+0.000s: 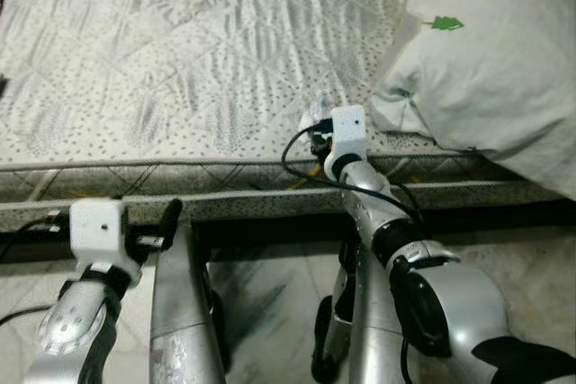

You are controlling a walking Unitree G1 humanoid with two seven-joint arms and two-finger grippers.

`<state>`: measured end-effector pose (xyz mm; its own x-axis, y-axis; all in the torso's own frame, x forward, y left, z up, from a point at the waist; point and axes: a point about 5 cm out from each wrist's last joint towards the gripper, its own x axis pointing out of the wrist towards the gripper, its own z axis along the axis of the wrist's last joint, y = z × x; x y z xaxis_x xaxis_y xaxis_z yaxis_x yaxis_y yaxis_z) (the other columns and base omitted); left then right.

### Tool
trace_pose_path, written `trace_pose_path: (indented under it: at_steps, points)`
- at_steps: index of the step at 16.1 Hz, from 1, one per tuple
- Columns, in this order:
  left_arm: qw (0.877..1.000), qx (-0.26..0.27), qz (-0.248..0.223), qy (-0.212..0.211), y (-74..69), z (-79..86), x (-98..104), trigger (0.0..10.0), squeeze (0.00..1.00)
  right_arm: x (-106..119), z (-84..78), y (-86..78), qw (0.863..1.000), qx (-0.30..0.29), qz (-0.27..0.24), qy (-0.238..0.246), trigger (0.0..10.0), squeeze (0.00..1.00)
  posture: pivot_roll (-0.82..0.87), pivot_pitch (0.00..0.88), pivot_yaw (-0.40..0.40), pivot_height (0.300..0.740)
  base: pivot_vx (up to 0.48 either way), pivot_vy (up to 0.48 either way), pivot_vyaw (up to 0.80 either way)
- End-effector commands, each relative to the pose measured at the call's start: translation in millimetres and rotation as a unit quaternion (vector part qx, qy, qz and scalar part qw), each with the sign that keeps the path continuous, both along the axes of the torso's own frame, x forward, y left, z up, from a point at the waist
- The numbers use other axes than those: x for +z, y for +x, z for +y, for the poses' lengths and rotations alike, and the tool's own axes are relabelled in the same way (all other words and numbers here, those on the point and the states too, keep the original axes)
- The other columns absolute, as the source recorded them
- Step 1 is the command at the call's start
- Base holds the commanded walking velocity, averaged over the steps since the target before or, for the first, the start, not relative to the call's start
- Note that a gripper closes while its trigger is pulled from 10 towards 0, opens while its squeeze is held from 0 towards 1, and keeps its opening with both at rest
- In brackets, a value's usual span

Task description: Clean up the room

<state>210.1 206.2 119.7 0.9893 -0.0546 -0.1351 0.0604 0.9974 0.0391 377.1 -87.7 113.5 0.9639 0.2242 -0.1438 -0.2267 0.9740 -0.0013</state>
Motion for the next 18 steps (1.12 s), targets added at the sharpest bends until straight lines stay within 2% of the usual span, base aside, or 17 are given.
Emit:
trace_pose_path:
  at_steps: [1, 4, 6, 8, 9, 10, 12, 14, 15, 18]
  points:
    - [1.000, -0.006, 0.004, 0.003, 4.8, -2.1, -6.6, 10.0, 0.00, 0.6, -6.1, 1.5, 1.000, -0.005, 0.001, -0.001, 0.0, 0.00, 0.15, 0.069, -0.059, 0.490, 0.000, 0.000, 0.00]
    - [1.000, -0.022, -0.004, -0.010, 21.5, -5.6, -10.2, 10.0, 0.00, 1.3, -19.5, 1.2, 1.000, -0.015, -0.013, 0.007, 0.0, 0.00, 0.12, 0.000, -0.054, 0.490, 0.000, 0.000, 0.00]
    - [1.000, -0.025, -0.011, -0.008, 31.5, -6.4, -12.7, 10.0, 0.00, -3.1, -31.0, -3.0, 0.999, -0.027, -0.022, 0.016, 0.0, 0.00, 0.10, 0.000, -0.051, 0.490, 0.000, 0.000, 0.00]
    - [0.999, -0.017, -0.016, -0.024, 44.2, -7.1, -17.7, 10.0, 0.00, -11.4, -44.8, -12.4, 0.998, -0.049, -0.028, 0.025, 0.0, 0.00, 0.06, 0.000, -0.042, 0.490, 0.000, 0.000, 0.00]
    - [1.000, -0.004, -0.015, -0.026, 48.2, -6.9, -20.7, 10.0, 0.00, -14.5, -50.9, -19.6, 0.997, -0.059, -0.035, 0.031, 0.0, 0.00, 0.05, 0.000, -0.042, 0.490, 0.000, 0.000, 0.00]
    - [0.999, 0.030, -0.011, -0.024, 52.5, -4.0, -25.2, 10.0, 0.00, -16.5, -60.7, -37.6, 0.995, -0.080, -0.052, 0.035, 0.0, 0.00, 0.03, 0.000, -0.029, 0.490, 0.000, 0.000, 0.00]
    - [0.998, 0.057, -0.014, -0.028, 51.5, 4.4, -29.9, 10.0, 0.00, -14.6, -61.4, -64.2, 0.993, -0.084, -0.078, 0.039, 0.0, 0.00, 0.00, 0.000, 0.005, 0.490, 0.000, 0.000, 0.00]
    - [0.998, 0.046, -0.006, -0.029, 52.3, 6.4, -34.0, 10.0, 0.00, -13.9, -61.1, -86.3, 0.991, -0.079, -0.098, 0.035, 0.0, 0.00, -0.02, 0.000, 0.022, 0.490, 0.000, 0.000, 0.00]
    - [0.999, 0.037, -0.013, -0.027, 57.4, 4.1, -31.8, 10.0, 0.00, -17.1, -62.8, -99.0, 0.992, -0.080, -0.091, 0.037, 0.0, 0.00, -0.02, 0.000, 0.023, 0.490, 0.000, 0.000, 0.00]
    - [0.999, 0.036, -0.029, -0.025, 65.4, 1.3, -27.1, 10.0, 0.00, -12.2, -60.8, -105.6, 0.993, -0.080, -0.080, 0.035, 0.0, 0.00, -0.03, 0.000, 0.030, 0.490, 0.000, 0.000, 0.00]
